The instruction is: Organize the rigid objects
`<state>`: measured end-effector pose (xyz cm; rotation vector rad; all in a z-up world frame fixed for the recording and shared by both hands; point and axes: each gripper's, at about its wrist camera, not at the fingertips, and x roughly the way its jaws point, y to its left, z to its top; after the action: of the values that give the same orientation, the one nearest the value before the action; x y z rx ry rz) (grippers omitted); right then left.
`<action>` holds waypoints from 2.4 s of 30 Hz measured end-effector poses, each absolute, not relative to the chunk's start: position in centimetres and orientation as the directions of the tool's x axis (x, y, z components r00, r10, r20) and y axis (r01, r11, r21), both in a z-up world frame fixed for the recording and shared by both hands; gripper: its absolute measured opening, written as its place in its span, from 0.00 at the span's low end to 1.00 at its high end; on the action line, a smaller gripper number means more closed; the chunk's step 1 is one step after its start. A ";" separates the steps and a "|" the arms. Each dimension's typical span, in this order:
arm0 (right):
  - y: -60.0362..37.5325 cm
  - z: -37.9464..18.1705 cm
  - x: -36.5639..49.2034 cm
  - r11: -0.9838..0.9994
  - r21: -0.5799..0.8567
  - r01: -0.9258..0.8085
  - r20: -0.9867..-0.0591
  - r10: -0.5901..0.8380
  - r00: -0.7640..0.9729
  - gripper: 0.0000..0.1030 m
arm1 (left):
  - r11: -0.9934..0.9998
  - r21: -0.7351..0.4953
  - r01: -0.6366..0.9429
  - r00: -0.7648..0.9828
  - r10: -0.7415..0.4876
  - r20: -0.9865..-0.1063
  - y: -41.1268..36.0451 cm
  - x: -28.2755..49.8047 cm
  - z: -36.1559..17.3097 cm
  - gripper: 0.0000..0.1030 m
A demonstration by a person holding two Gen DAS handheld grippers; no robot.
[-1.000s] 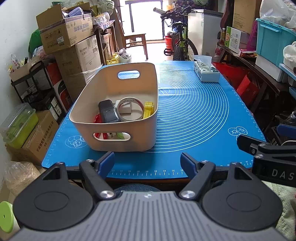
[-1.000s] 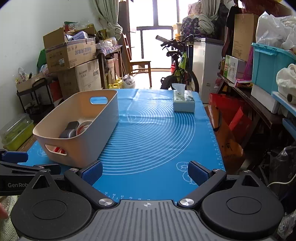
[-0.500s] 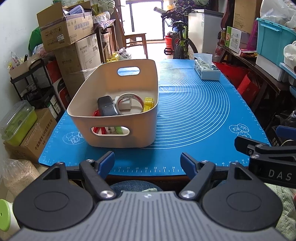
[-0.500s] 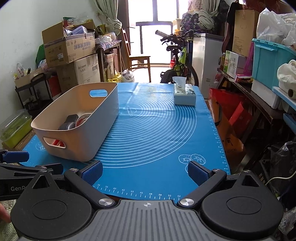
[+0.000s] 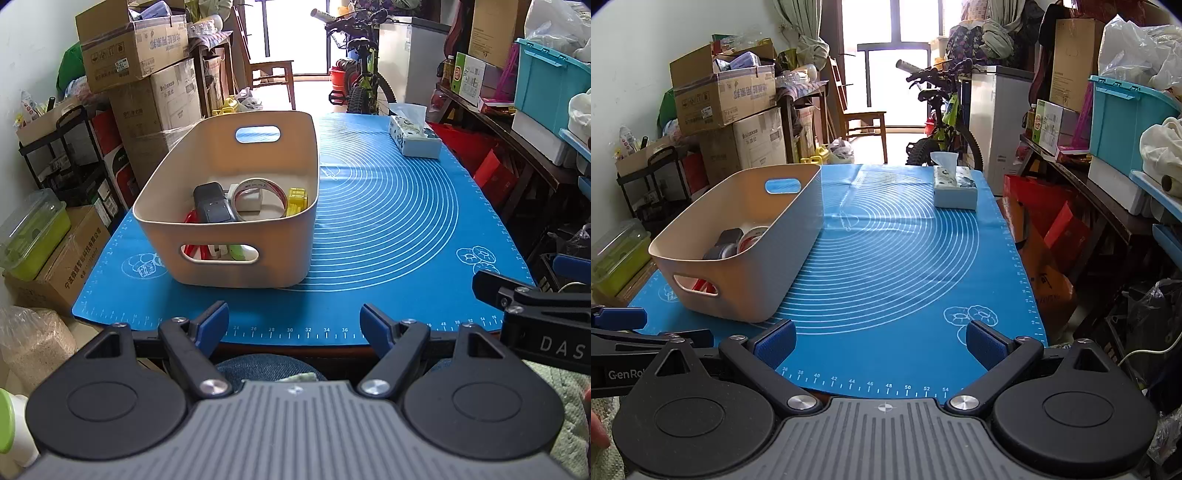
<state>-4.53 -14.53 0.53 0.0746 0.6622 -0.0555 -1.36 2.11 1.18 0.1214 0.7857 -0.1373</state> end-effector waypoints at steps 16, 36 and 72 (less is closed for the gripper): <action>-14.6 0.4 -4.4 0.996 0.043 0.078 -0.621 -0.035 0.783 0.95 | 0.986 0.038 0.160 0.697 -0.085 -0.712 2.4 -1.3 1.1 0.76; -14.8 0.2 -4.3 0.996 0.038 0.077 -0.624 -0.037 0.780 0.95 | 0.987 0.039 0.156 0.699 -0.082 -0.710 2.5 -1.3 1.3 0.76; -14.8 -0.3 -4.0 0.996 0.039 0.075 -0.636 -0.033 0.771 0.95 | 0.988 0.034 0.151 0.697 -0.082 -0.713 2.4 -1.2 1.4 0.76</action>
<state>-3.98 -14.81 -0.28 0.0631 0.6886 -0.0585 -1.23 2.45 1.36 0.0920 0.7895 -0.1305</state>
